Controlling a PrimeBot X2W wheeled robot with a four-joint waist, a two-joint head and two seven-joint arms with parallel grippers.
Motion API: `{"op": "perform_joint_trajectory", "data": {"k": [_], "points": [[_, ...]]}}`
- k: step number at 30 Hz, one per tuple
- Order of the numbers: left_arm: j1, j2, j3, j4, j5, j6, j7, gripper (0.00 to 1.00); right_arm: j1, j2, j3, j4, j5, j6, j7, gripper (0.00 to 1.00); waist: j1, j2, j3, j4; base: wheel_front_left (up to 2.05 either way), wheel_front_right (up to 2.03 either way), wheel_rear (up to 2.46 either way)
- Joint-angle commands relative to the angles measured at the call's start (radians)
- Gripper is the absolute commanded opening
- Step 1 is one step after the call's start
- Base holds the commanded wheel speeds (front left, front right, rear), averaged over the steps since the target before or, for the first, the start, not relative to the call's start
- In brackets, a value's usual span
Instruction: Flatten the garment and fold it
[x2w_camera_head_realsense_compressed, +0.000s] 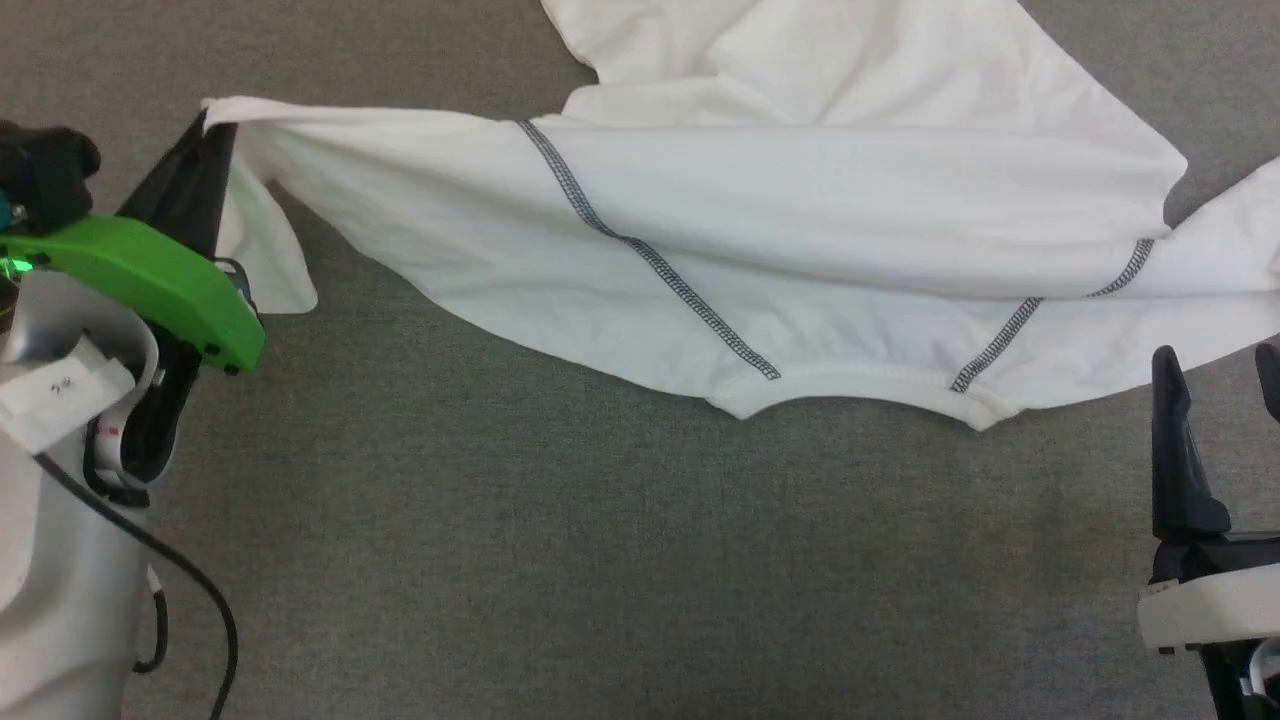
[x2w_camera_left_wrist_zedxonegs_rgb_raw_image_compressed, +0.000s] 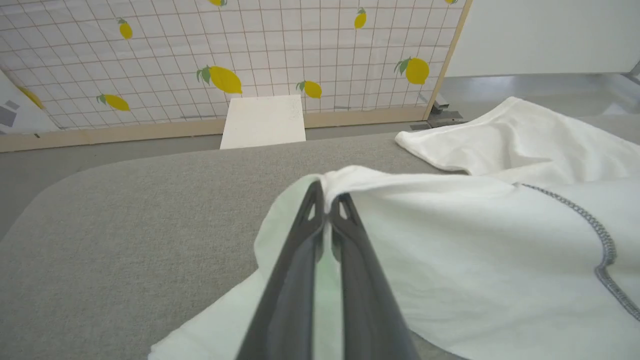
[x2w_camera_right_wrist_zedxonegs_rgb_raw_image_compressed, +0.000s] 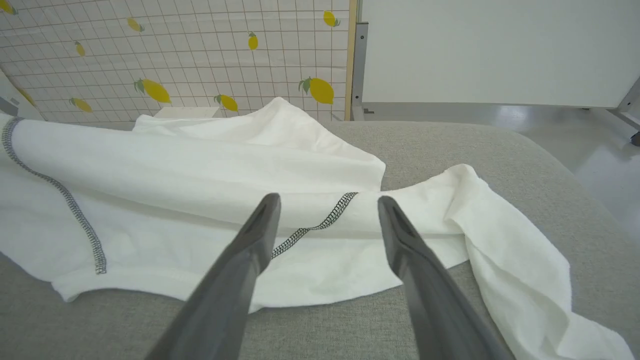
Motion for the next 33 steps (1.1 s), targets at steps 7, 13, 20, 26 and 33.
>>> {"op": "perform_joint_trajectory", "data": {"k": [7,13,20,26,33], "points": [[-0.134,-0.040,-0.045,0.219,0.061,0.008,-0.090,1.00,-0.054,0.000,0.018,0.037,0.005,-0.002,-0.033,1.00,0.0000,0.0000,0.088,-0.041,0.00,0.00,0.00],[-0.093,-0.062,-0.034,0.155,0.045,-0.006,-0.211,1.00,-0.054,0.000,0.001,0.056,0.007,-0.002,-0.041,1.00,0.0000,0.0000,0.038,-0.027,0.00,0.00,0.00],[0.150,-0.080,-0.048,-0.104,0.065,0.016,-0.328,1.00,-0.034,0.000,0.004,0.067,0.017,-0.002,-0.042,1.00,0.0000,0.0000,-0.046,-0.003,0.00,0.00,0.00],[0.411,-0.112,-0.100,-0.236,0.155,0.097,-0.411,1.00,-0.010,0.000,0.006,0.073,0.026,-0.002,-0.040,1.00,0.0000,0.0000,-0.091,0.005,0.00,0.00,0.00],[0.405,-0.069,-0.281,-0.253,0.318,0.050,-0.300,1.00,-0.002,0.000,0.009,0.067,0.036,-0.002,-0.040,1.00,0.0000,0.0000,-0.094,-0.005,0.00,0.00,0.00]]}}
